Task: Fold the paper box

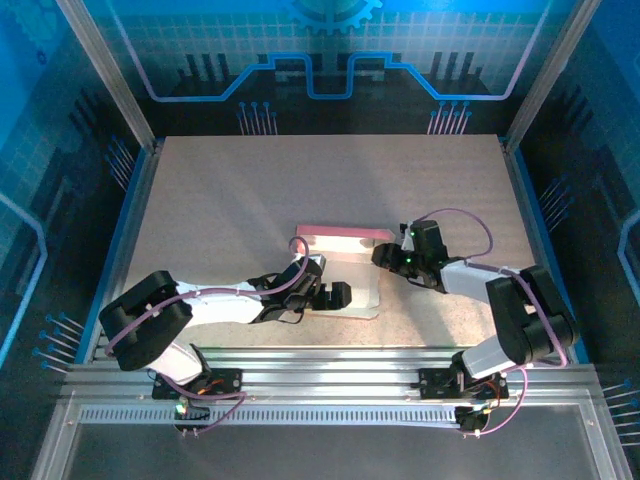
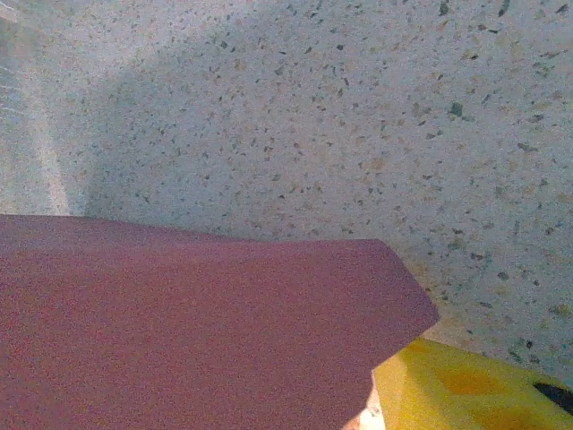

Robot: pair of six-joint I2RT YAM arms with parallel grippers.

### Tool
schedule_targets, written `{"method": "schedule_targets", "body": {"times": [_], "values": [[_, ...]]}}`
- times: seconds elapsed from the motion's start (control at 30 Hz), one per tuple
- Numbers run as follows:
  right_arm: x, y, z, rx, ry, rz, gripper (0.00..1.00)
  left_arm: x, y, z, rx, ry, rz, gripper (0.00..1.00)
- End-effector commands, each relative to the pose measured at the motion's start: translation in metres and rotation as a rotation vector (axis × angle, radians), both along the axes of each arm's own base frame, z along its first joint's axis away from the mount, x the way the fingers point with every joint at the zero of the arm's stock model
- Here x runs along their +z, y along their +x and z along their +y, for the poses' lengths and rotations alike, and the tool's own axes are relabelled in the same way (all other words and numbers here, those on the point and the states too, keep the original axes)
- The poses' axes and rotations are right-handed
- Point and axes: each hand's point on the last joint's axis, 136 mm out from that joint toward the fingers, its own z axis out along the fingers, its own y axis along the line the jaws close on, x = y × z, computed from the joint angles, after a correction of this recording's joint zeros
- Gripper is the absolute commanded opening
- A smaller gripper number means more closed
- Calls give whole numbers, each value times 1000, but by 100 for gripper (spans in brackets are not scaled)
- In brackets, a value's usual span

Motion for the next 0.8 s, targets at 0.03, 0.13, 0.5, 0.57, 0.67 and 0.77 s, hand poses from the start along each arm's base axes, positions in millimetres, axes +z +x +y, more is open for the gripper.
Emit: {"method": "schedule_targets", "body": {"times": [0.03,0.13,0.5,0.57,0.67,0.77], "values": [[2,18,-6,-27,-23,-42,51,-15,-7,7,0,41,21,99],[0,22,-3,-26,-13,-40,50,-17,-7,6,-1,38,25,99],[-2,29,6,-36,56,-55,49,-20,-9,3,-6,40,29,99],[0,30,8,-39,78,-64,49,-20,-10,2,-8,38,29,99],[2,30,10,-39,92,-78,48,-20,-11,2,-10,40,28,99],[6,31,11,-38,112,-104,48,-21,-12,2,-11,43,28,99]]}}
